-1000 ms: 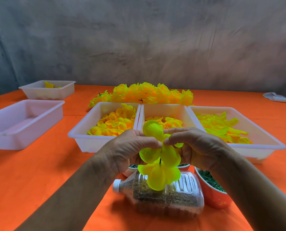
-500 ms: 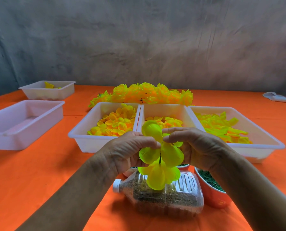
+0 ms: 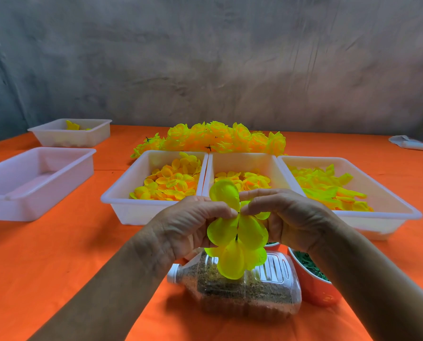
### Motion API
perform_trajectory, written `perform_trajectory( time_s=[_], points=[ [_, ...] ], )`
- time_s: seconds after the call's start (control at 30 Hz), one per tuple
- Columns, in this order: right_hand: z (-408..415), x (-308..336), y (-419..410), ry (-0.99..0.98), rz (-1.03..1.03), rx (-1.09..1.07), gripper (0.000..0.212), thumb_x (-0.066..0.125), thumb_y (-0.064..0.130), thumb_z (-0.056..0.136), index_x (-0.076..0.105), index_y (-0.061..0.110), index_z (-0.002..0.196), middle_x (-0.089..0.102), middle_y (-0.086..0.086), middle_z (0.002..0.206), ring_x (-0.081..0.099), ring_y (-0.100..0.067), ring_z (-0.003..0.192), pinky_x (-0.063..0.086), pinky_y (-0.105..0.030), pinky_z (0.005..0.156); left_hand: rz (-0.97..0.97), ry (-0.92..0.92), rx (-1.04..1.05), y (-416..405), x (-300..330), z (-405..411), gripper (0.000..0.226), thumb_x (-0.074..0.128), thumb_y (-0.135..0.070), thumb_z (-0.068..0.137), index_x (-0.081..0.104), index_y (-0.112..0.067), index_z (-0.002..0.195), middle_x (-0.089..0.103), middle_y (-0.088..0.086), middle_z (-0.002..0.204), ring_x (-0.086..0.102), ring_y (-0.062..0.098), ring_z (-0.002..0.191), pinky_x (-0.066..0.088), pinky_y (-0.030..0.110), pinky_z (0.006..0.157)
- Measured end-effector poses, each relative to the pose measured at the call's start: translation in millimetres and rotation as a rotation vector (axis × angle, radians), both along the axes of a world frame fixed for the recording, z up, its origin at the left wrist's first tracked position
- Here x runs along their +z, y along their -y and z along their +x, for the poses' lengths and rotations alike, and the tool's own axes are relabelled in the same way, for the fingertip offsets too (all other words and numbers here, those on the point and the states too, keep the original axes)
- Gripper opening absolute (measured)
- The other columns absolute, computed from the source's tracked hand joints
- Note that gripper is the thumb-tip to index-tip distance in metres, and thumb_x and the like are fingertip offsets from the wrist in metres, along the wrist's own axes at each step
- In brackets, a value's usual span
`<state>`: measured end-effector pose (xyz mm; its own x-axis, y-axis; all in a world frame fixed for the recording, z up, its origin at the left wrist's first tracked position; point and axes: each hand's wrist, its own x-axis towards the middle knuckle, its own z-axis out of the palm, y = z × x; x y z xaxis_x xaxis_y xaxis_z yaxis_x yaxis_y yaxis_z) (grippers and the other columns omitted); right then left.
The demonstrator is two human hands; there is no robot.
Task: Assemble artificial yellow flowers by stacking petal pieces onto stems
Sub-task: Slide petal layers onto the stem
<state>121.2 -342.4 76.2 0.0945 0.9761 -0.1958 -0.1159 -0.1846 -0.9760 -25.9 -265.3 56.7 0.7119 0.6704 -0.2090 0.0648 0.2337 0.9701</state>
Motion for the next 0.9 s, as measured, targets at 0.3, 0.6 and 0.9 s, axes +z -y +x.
perform_trajectory(
  time_s=[0.3,0.6,0.9],
  points=[
    [0.0,0.4,-1.7,-0.026,-0.004,-0.04,0.02,0.057,-0.006,0.08,0.067,0.011,0.084,0.071,-0.012,0.067,0.068,-0.022,0.053,0.057,-0.036,0.051,-0.012,-0.007,0.032,0.2,0.8,3.4,0.007,0.062,-0.009,0.081,0.061,-0.013,0.075,0.066,0.0,0.061,0.06,0.011,0.049,0.047,0.024,0.056],
    [-0.5,-5.6,-4.1,-0.044,-0.043,-0.065,0.021,0.055,-0.008,0.08,0.064,0.008,0.089,0.069,-0.009,0.063,0.066,-0.019,0.049,0.056,-0.03,0.047,-0.057,-0.034,0.006,0.1,-4.0,4.2,0.005,0.059,-0.01,0.082,0.062,-0.013,0.079,0.066,-0.001,0.059,0.062,0.01,0.05,0.047,0.025,0.058],
    [-0.2,-7.4,-2.3,0.081,-0.046,-0.071,0.023,0.061,-0.006,0.077,0.068,0.01,0.092,0.072,-0.017,0.086,0.068,-0.029,0.071,0.053,-0.045,0.077,-0.011,-0.028,0.006,-4.6,-9.5,0.9,0.013,0.065,-0.008,0.078,0.065,-0.008,0.091,0.07,0.005,0.071,0.066,0.016,0.059,0.053,0.029,0.061]
  ],
)
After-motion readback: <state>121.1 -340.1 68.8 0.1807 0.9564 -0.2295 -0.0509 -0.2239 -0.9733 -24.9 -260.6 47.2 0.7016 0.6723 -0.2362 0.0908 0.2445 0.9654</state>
